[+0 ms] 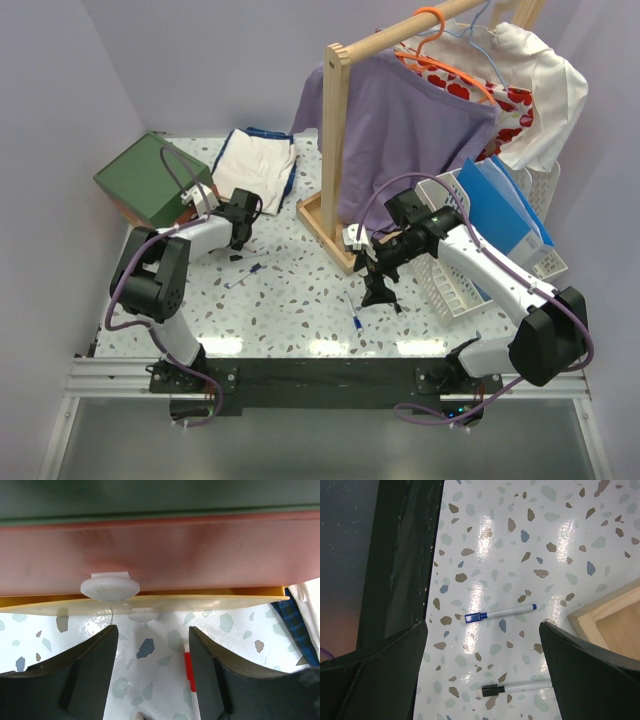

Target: Organize the desk

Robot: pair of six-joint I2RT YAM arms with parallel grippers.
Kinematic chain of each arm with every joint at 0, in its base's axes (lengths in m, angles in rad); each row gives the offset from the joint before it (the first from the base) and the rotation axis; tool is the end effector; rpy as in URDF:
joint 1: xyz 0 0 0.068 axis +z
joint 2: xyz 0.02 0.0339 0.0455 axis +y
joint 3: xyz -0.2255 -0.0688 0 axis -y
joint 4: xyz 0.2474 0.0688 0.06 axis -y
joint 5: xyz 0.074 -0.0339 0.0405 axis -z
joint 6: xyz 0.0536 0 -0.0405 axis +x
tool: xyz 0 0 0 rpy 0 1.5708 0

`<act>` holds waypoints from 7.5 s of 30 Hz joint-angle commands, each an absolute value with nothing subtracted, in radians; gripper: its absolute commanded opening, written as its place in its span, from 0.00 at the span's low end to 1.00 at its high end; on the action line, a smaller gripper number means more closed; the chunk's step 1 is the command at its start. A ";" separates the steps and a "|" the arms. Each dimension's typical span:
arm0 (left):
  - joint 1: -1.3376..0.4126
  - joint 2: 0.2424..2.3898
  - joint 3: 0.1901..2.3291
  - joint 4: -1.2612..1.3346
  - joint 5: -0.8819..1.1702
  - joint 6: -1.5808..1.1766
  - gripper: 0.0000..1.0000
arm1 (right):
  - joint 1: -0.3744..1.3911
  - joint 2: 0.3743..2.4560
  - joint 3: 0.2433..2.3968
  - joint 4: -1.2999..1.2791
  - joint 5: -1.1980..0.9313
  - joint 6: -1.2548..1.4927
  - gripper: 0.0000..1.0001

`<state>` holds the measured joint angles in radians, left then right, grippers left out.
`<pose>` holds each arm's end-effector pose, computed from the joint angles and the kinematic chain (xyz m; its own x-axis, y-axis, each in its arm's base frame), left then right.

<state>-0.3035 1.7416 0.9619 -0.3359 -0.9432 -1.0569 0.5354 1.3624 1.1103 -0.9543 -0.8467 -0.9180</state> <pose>0.3210 -0.0551 0.1097 -0.2784 -0.4487 -0.8492 -0.8271 0.5615 -0.0255 0.2091 0.1707 0.2282 -0.0372 -0.6340 -0.7725 -0.9831 -0.1153 0.1420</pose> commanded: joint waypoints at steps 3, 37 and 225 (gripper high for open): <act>-0.299 1.681 0.951 -0.267 -1.020 -1.045 0.63 | 0.534 1.368 1.127 -0.960 -0.851 -0.939 0.99; -0.337 1.930 1.290 -0.758 -1.095 -1.174 0.72 | 0.535 1.353 1.129 -0.969 -0.850 -0.948 0.99; -0.609 0.525 0.364 -0.017 0.203 -0.624 0.88 | 0.635 1.447 1.015 -0.980 -0.441 -0.753 0.00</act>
